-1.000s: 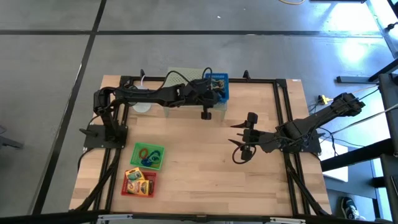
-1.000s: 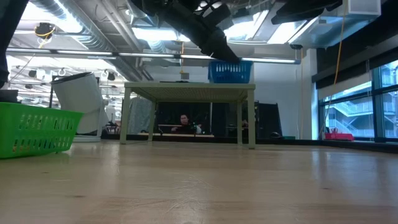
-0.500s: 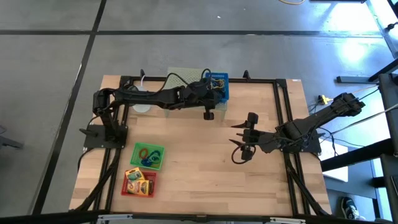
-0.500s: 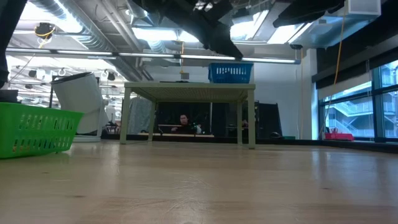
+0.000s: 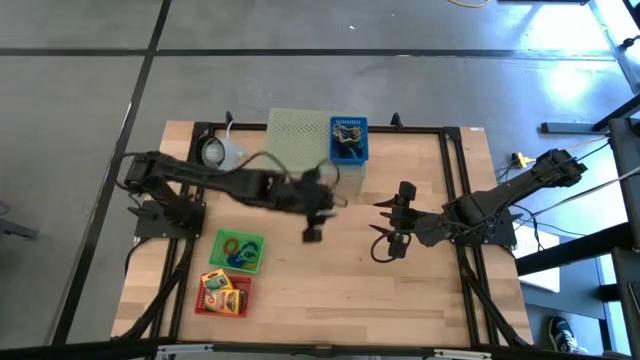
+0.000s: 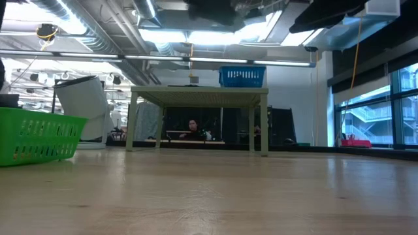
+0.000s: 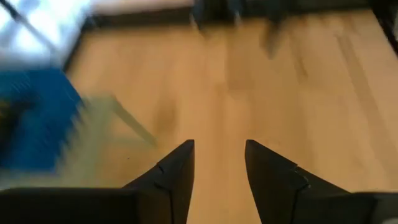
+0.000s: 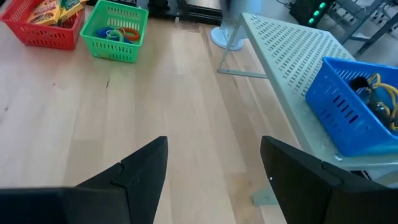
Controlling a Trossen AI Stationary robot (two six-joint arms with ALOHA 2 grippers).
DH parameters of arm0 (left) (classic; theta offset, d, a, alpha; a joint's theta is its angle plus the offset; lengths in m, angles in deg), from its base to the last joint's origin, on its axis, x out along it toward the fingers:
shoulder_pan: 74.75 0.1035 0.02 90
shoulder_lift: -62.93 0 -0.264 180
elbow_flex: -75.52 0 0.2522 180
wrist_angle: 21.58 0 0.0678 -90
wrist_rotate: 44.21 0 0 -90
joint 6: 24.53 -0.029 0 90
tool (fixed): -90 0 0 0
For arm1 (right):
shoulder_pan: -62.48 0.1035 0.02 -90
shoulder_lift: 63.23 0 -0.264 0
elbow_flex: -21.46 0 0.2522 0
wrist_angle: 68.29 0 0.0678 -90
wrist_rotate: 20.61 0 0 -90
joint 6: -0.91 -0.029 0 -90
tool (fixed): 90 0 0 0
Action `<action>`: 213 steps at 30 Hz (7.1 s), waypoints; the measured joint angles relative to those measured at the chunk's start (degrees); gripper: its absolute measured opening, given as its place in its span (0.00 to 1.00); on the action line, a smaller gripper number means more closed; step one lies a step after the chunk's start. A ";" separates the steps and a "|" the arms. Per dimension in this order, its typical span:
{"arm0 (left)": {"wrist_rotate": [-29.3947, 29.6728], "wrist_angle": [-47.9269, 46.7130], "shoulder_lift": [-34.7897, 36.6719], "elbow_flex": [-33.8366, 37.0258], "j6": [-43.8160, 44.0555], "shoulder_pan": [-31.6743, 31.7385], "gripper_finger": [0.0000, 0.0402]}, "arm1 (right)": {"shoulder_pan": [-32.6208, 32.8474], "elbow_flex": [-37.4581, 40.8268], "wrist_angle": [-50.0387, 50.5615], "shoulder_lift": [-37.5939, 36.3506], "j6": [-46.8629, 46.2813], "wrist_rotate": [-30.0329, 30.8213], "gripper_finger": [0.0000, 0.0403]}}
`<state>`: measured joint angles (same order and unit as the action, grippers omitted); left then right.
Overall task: Pick & Place Office Desk Supplies
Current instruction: Put the green bin on the shelf, then put the red bin on the shelf
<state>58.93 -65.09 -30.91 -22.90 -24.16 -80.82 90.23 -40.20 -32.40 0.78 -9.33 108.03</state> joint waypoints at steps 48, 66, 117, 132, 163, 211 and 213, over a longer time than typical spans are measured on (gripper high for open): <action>-0.61 -34.30 -13.06 13.20 91.44 -24.32 0.53 | 0.10 0.00 -0.13 0.00 -2.62 -0.72 0.64; -4.42 -29.53 -16.53 13.18 84.79 -23.81 0.03 | 0.10 0.02 -0.20 0.00 -2.60 -0.68 0.64; 20.16 -57.42 -16.57 -25.09 10.75 -9.35 0.03 | 0.10 0.04 -0.13 0.00 -2.56 -0.52 0.64; 9.42 -50.21 -15.59 -26.08 -12.96 15.44 0.03 | 0.08 0.04 2.42 0.00 -2.21 -1.75 0.64; 0.61 -41.67 -15.54 -21.69 -21.32 21.21 0.06 | 0.08 0.04 3.69 -0.02 -2.35 -2.01 0.64; 7.87 -41.72 -15.54 -26.06 -13.07 18.00 0.33 | 0.08 0.04 3.72 -0.02 -2.45 -2.03 0.64; 7.90 -43.62 -15.54 -27.77 -12.68 17.49 0.33 | 0.08 0.04 3.74 -0.02 -2.46 -2.05 0.64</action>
<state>66.84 -108.71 -46.45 -50.67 -36.84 -63.33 90.31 -40.16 -28.66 0.76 -11.79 105.98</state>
